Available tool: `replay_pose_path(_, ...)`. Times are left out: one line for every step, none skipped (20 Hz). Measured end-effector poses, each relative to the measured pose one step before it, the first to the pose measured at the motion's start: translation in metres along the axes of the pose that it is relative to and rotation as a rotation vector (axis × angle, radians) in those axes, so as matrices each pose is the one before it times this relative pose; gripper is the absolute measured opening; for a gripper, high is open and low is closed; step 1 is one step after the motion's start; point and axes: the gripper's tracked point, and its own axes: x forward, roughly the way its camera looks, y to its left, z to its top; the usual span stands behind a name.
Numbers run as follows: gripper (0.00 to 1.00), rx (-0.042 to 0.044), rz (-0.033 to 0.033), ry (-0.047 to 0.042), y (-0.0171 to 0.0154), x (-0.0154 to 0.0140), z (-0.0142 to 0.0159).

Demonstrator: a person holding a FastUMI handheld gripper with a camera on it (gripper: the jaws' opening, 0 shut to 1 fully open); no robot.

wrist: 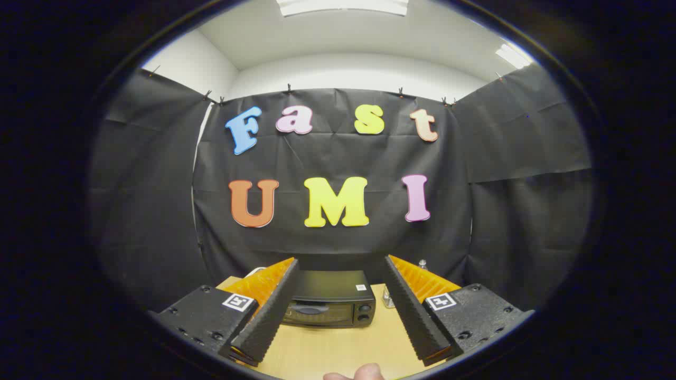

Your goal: Open the toaster oven, put the food inside, and close the toaster oven door.

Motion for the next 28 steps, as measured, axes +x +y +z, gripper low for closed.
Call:
replay_pose_path(1.00,-0.00328,-0.00303,-0.00506,-0.00111,0.00016,0.00136)
replay_pose_path(1.00,-0.00051,-0.00399,-0.00025,0.00006,-0.00041,-0.00067)
replay_pose_path(1.00,0.00451,0.00043,0.00642,0.00012,0.00035,-0.00175)
replay_pose_path(1.00,0.00863,-0.00120,0.01473,0.00016,0.00052,-0.00423)
replay_pose_path(1.00,0.01083,-0.00470,0.01176,-0.00102,-0.00064,-0.00221)
replay_pose_path(1.00,0.00872,-0.00667,0.00285,-0.00289,0.00034,-0.00085)
replay_pose_path(1.00,0.00323,-0.00695,0.00121,-0.00105,0.00104,0.00025)
replay_pose_path(1.00,0.00100,-0.00375,0.00181,-0.00114,0.00088,-0.00095)
replay_pose_path(1.00,-0.00215,-0.00064,0.00247,0.00064,-0.00024,0.00015)
replay_pose_path(1.00,-0.00161,0.00047,0.00050,0.00068,0.00022,-0.00060)
replay_pose_path(1.00,0.00054,-0.00108,-0.00007,-0.00035,-0.00024,0.00035)
replay_pose_path(1.00,0.00286,-0.00082,0.00155,0.00059,0.00034,-0.00106)
replay_pose_path(1.00,0.00243,-0.00331,0.00063,-0.00035,0.00037,-0.00071)
replay_pose_path(1.00,0.00227,-0.00478,0.00083,-0.00120,0.00091,-0.00075)
replay_pose_path(1.00,-0.00023,-0.00478,0.00275,-0.00097,0.00016,-0.00038)
replay_pose_path(1.00,0.00109,-0.00331,0.00208,-0.00015,-0.00036,-0.00085)
replay_pose_path(1.00,0.00139,-0.00121,0.00342,0.00035,0.00008,-0.00025)
replay_pose_path(1.00,0.00067,-0.00057,0.00473,-0.00008,0.00082,-0.00266)
replay_pose_path(1.00,-0.00114,0.00051,0.00593,0.00040,0.00107,-0.00138)
replay_pose_path(1.00,-0.00278,-0.00040,0.00749,-0.00053,0.00059,-0.00207)
replay_pose_path(1.00,0.00099,-0.00063,0.00370,-0.00052,0.00088,-0.00101)
replay_pose_path(1.00,0.00180,0.00112,0.00338,-0.00028,0.00130,-0.00105)
replay_pose_path(1.00,0.00109,0.00321,0.00430,0.00050,0.00203,-0.00216)
replay_pose_path(1.00,-0.00165,0.00545,0.00737,0.00156,0.00337,-0.00432)
replay_pose_path(1.00,-0.00126,0.00766,0.00677,0.00235,0.00316,-0.00375)
replay_pose_path(1.00,-0.00311,0.00778,0.01110,0.00335,0.00432,-0.00415)
replay_pose_path(1.00,-0.00639,0.00334,0.01842,0.00168,0.00424,-0.00649)
replay_pose_path(1.00,-0.00612,0.01034,0.02237,0.00329,0.00630,-0.00897)
